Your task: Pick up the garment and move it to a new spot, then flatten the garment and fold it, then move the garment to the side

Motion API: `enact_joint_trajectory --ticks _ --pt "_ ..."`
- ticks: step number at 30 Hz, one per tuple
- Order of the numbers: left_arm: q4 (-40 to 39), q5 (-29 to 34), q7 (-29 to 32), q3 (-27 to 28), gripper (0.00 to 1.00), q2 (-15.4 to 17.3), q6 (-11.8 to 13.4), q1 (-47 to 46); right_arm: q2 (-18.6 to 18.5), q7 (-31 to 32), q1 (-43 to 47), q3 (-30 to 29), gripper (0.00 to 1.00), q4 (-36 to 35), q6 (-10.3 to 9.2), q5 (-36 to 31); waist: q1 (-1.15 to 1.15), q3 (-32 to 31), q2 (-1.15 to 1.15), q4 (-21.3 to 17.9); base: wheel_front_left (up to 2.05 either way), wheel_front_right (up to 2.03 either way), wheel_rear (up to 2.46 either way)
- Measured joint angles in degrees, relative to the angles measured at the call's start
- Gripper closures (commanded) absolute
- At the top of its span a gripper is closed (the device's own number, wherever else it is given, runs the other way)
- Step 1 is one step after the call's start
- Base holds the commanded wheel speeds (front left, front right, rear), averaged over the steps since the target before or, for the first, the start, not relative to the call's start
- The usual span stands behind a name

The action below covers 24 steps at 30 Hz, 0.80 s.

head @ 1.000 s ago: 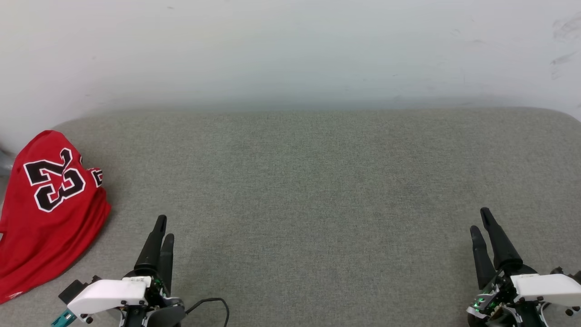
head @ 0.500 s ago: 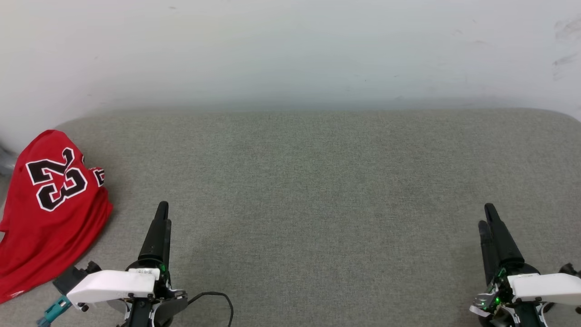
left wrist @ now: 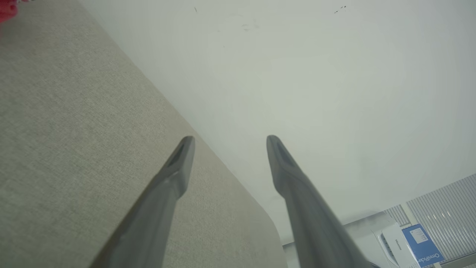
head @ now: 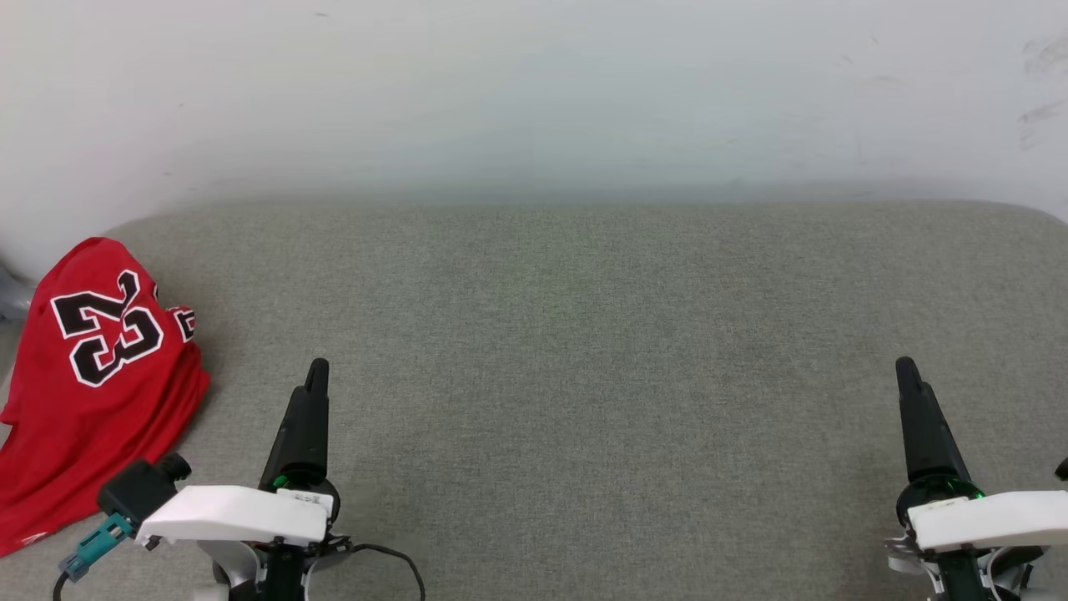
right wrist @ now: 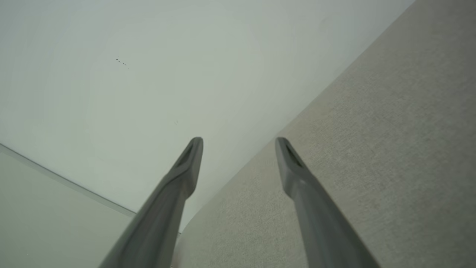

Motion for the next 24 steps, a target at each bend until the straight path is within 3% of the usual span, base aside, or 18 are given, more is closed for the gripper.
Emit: enact_joint_trajectory --ticks 10,24 --pt "-1.0 16.5 -1.9 -1.7 0.0 0.0 0.0 0.4 0.1 -2.0 1.1 0.4 0.0 -1.9 0.0 -15.3 0.0 0.0 0.0 0.2 0.0 0.0 0.0" --pt "-2.0 30.9 -4.4 -4.8 0.0 1.1 1.8 0.5 0.1 -3.6 1.4 1.1 0.0 -2.8 0.0 -30.1 -0.01 -0.2 0.0 0.5 0.0 0.0 0.0"
